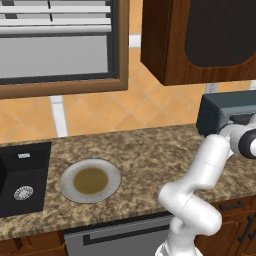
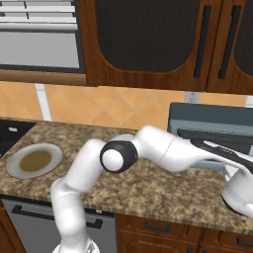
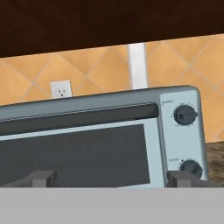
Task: Pick up the kebab skewer and baguette bread, and place them inside the toaster oven. Close the toaster oven door and start by setting the timer.
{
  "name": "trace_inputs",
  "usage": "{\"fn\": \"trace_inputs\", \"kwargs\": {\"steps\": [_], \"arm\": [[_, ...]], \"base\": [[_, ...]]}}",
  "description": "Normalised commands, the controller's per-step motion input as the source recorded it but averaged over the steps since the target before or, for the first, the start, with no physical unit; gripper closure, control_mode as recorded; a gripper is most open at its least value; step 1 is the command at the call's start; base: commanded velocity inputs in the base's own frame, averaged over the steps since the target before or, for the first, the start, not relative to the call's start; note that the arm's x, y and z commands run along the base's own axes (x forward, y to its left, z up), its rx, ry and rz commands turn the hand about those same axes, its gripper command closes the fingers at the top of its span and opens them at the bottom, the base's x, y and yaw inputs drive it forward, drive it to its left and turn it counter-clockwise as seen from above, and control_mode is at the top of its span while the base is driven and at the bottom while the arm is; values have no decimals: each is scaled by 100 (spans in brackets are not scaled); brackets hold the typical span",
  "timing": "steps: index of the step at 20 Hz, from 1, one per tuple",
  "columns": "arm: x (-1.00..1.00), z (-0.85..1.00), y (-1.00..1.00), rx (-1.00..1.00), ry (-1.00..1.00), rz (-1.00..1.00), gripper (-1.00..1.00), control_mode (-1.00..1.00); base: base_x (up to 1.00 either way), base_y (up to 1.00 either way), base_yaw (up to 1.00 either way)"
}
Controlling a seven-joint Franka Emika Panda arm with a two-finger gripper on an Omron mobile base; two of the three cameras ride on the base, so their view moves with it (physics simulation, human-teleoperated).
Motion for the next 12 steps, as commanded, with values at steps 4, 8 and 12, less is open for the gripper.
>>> {"fn": "trace_inputs", "kwargs": {"steps": [4,8,12], "arm": [[-20,-1,-21,-3,10,0,-100,-100],[5,0,-13,-2,8,0,-100,-100],[32,-5,-28,0,3,0,-100,-100]], "base": [[0,0,0],[0,0,0],[0,0,0]]}}
